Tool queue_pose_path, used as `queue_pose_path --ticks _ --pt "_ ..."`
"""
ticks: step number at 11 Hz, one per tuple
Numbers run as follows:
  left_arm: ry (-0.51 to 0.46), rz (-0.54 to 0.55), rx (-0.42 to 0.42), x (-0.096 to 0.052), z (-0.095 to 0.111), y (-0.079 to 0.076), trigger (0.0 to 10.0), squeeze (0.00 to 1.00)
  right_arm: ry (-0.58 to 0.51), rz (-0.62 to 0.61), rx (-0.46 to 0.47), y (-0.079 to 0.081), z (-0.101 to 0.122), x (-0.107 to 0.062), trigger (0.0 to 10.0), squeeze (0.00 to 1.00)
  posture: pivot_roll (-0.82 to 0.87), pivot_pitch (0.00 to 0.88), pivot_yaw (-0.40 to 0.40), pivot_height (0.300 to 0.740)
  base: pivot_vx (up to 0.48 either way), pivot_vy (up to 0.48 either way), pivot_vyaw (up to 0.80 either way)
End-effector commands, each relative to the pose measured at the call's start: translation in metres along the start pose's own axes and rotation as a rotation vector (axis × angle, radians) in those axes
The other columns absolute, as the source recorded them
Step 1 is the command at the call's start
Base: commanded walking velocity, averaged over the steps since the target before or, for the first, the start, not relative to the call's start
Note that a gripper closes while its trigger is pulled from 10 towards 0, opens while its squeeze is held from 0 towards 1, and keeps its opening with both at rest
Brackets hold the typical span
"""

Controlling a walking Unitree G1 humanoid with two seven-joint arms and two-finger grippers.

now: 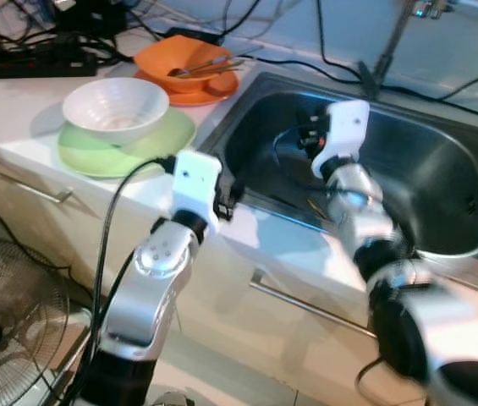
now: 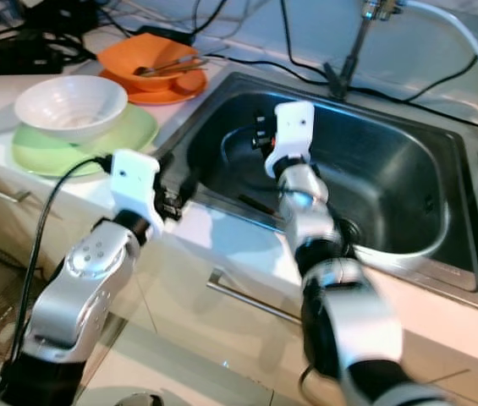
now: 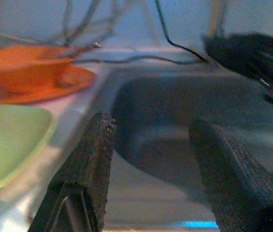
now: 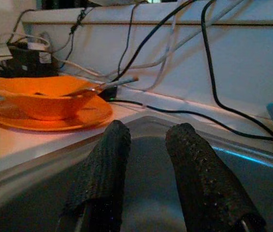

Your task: Kitchen organization

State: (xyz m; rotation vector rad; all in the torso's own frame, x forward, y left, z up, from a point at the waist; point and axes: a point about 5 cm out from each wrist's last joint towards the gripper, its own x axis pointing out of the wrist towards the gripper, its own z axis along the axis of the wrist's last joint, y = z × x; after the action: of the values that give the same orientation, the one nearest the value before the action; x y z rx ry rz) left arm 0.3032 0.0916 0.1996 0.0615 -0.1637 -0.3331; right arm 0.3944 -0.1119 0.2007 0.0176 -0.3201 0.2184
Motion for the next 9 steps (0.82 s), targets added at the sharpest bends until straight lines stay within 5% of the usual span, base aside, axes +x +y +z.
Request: queue_pose_path --ticks 1,5,7,9 --pt "-0.052 0.064 0.015 0.004 0.004 0.005 10.0 0.0 -0.079 -0.015 0.017 -0.001 0.008 -0.003 10.0 0.0 0.23 0.095 -0.064 0.74 0.0 0.0 0.0" --pt "-0.157 0.141 0.073 0.011 0.006 0.016 10.0 0.0 -0.071 -0.047 0.075 0.015 -0.013 -0.03 10.0 0.0 0.23 0.037 -0.062 0.74 0.0 0.0 0.0" --pt "-0.163 0.141 0.063 0.013 0.003 0.016 10.0 0.0 -0.047 -0.052 0.078 0.018 -0.016 -0.033 10.0 0.0 0.23 0.023 -0.061 0.74 0.0 0.0 0.0" --pt "-0.18 0.142 0.05 0.017 0.004 0.018 10.0 0.0 -0.046 -0.054 0.092 0.019 -0.012 -0.03 10.0 0.0 0.23 0.024 -0.06 0.74 0.0 0.0 -0.73"
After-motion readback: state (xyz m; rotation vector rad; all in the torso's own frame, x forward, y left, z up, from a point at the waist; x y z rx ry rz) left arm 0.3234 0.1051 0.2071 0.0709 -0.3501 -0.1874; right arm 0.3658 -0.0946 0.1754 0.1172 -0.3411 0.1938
